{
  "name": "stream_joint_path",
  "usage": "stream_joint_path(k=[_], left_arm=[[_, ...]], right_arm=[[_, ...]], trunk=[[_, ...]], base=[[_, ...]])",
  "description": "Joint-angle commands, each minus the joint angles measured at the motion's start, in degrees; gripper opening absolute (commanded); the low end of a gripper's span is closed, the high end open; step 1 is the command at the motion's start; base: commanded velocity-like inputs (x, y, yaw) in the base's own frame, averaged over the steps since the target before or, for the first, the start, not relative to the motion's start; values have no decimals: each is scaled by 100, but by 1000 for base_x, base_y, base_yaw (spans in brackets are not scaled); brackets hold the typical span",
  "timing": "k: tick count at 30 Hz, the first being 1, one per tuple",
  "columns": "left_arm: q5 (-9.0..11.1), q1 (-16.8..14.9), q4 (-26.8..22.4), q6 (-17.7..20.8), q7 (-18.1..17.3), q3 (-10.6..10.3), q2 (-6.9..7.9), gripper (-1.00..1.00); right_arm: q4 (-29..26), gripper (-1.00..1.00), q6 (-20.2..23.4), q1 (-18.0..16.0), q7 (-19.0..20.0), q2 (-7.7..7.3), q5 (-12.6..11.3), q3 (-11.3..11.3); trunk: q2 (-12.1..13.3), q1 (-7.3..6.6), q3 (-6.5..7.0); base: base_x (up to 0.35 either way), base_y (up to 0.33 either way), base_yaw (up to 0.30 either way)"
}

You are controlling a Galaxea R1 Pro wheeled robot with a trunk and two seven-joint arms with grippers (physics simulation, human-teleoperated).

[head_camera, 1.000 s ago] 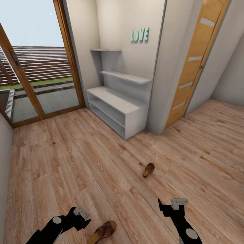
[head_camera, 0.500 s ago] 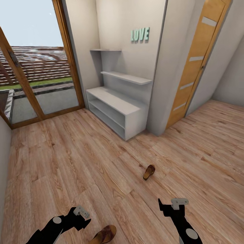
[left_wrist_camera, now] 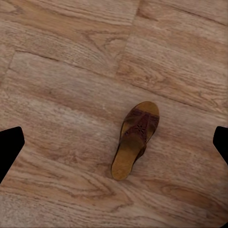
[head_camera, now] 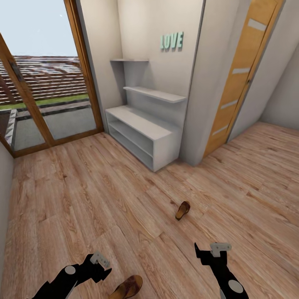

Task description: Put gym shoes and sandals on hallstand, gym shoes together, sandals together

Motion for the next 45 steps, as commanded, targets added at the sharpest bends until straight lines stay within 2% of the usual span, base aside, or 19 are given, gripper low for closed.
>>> stream_joint_path(k=[1, 4, 9, 20, 24, 31, 37, 38, 45], left_arm=[[-58, -2, 0, -46, -8, -3, 3, 100], [-190, -2, 59, -226, -12, -2, 7, 100], [-320, -2, 78, -279, -14, -9, 15, 100], [-353, -2, 86, -290, -18, -18, 17, 100], [-353, -2, 87, -290, -18, -14, 12, 100], [-354, -2, 92, -290, -18, -6, 2, 100], [-354, -2, 92, -286, -18, -2, 0, 100], [-354, -2, 91, -283, -18, -4, 0, 100], [-360, -2, 87, -284, -15, -9, 4, 100]], right_arm=[[2, 100, -14, -3, -1, 0, 2, -2], [2, 100, -8, 0, 0, 0, 1, -3], [2, 100, -7, 0, 1, 0, 1, -3], [-3, 100, 116, -3, -3, 0, -7, -10], [-90, 100, 382, -1, 0, 0, -13, -31], [-1237, 100, 1262, -6, 11, 0, -15, -363], [-1968, 100, 2085, -6, 15, 0, -16, -510], [-2184, 100, 2437, -6, 18, 0, -14, -536], [-2264, 100, 2583, -6, 23, 10, -15, -532]], trunk=[[-44, 22, -30], [-164, 88, -108], [-365, 198, -242], [-806, 439, -539], [-966, 527, -648], [-1247, 681, -837], [-1488, 813, -999], [-1528, 835, -1026], [-1809, 989, -1216]], base=[[0, 0, 0], [0, 0, 0], [0, 0, 0], [0, 0, 0], [0, 0, 0], [0, 0, 37], [0, 0, 59], [0, 0, 65], [0, 0, 67]])
